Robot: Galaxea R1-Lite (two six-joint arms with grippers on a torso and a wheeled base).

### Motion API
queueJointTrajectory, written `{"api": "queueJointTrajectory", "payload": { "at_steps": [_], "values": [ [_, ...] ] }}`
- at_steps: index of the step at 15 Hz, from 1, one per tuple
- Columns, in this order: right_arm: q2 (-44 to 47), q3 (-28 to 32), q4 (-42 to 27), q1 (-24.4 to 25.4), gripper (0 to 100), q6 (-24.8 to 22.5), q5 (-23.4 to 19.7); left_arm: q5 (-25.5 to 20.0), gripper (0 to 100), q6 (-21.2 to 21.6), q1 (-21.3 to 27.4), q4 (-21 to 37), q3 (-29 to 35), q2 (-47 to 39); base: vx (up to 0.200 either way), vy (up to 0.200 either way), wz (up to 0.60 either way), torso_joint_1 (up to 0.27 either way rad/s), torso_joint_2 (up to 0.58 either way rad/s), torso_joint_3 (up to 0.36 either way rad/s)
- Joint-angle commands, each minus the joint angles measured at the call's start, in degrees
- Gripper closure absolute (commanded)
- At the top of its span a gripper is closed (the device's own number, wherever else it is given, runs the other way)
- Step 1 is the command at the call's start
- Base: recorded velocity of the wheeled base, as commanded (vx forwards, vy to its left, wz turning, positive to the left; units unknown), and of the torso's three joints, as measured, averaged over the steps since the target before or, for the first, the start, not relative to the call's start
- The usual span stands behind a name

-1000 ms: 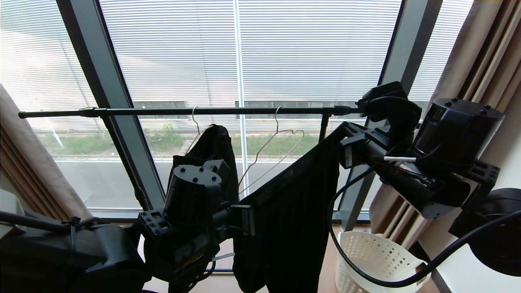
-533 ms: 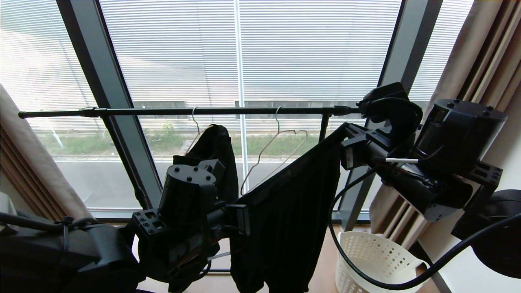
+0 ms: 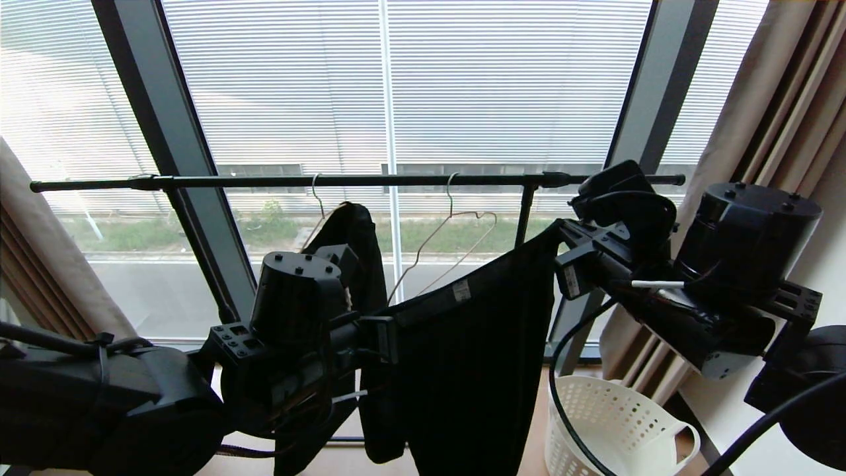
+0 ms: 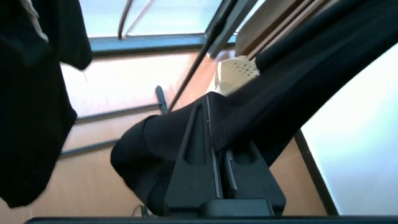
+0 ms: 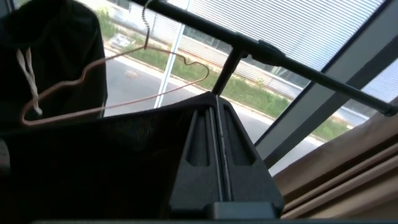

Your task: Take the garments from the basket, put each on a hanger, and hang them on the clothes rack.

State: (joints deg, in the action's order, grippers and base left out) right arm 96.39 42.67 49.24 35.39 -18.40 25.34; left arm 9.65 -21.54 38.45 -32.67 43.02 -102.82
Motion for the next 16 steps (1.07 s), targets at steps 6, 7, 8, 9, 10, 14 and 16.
{"api": "queueJointTrajectory", "payload": {
  "at_steps": [6,7,8,9,10,14,16],
  "values": [
    [-5.4,-4.4,-8.2,0.0,100,-5.5,-1.3,-0.3,100,1.4,-2.9,7.8,9.1,-0.1,0.000,0.000,0.00,0.000,0.00,0.000],
    [-5.9,-4.5,-10.5,0.0,100,-6.0,-1.3,-0.3,100,1.7,-2.9,8.6,9.9,-0.1,0.000,0.000,0.00,0.000,0.00,0.000],
    [-5.9,-4.6,-11.5,0.0,100,-6.0,-1.3,-0.3,100,1.9,-2.9,8.9,9.9,-0.1,0.000,0.000,0.00,0.000,0.00,0.000],
    [-5.9,-4.6,-11.9,0.0,100,-6.0,-1.3,-0.3,100,1.9,-2.9,8.9,9.4,-0.2,0.000,0.000,0.00,0.000,0.00,0.000],
    [-6.0,-4.5,-12.0,0.0,100,-6.0,-1.3,-0.3,100,1.9,-2.8,8.9,9.1,-0.2,0.000,0.000,0.00,0.000,0.00,0.000],
    [-8.4,-6.3,-14.2,0.1,100,-7.4,-2.0,-1.1,100,2.4,-2.8,9.2,12.2,-0.3,0.000,0.000,0.00,0.000,0.00,0.000],
    [-13.3,-7.7,-20.6,2.8,100,-9.0,-7.7,-2.4,100,3.4,-2.8,11.0,16.0,-0.5,0.000,0.000,0.00,0.000,0.00,0.000]
  ]
}}
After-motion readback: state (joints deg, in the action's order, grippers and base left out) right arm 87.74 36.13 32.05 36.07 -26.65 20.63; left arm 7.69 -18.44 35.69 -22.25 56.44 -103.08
